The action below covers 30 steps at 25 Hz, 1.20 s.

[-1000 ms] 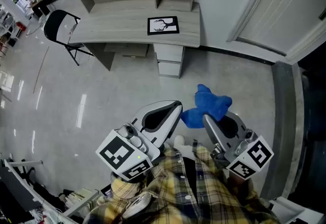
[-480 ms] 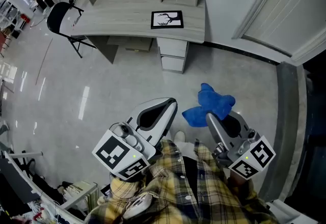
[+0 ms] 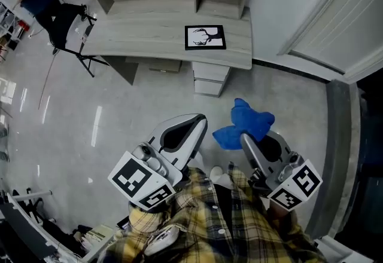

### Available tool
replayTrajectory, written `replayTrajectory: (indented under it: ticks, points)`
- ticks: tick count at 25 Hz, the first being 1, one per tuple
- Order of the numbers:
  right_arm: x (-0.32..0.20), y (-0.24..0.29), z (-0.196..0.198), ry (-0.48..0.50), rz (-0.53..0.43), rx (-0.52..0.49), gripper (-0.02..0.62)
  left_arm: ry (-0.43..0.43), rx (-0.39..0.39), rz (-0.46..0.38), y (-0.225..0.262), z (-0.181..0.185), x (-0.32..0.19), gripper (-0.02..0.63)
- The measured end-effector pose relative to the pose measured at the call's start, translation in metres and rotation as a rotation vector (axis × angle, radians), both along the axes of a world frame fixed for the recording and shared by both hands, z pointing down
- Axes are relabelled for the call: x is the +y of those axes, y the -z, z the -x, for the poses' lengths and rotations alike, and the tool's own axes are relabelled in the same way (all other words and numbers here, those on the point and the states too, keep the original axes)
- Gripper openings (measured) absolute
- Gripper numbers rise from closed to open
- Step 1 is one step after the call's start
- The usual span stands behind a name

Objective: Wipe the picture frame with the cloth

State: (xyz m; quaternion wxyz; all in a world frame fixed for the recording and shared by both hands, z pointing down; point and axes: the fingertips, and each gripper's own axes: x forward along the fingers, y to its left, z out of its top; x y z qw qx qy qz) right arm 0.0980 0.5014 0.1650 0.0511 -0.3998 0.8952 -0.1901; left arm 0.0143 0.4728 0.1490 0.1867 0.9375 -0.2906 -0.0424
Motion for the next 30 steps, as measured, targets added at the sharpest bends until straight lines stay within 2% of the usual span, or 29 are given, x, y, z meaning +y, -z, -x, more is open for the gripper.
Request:
replayTrajectory:
  ticks: [6,13,20,30]
  points:
    - [-0.078,0.006,0.041,-0.031,-0.013,0.006,0.052,-0.041,-0.005,0.003,0.001,0.038,-0.075,0.003]
    - [-0.127,0.0,0.074,-0.088,0.018,0.007,0.052,-0.06,-0.006,0.034,-0.009,0.079,-0.126,0.003]
    - [-0.168,-0.011,0.071,-0.133,0.06,0.032,0.052,-0.061,0.004,0.079,-0.026,0.093,-0.165,0.003]
    - [-0.254,-0.014,0.054,-0.134,0.044,0.055,0.052,-0.031,0.019,0.064,-0.028,0.088,-0.249,0.003]
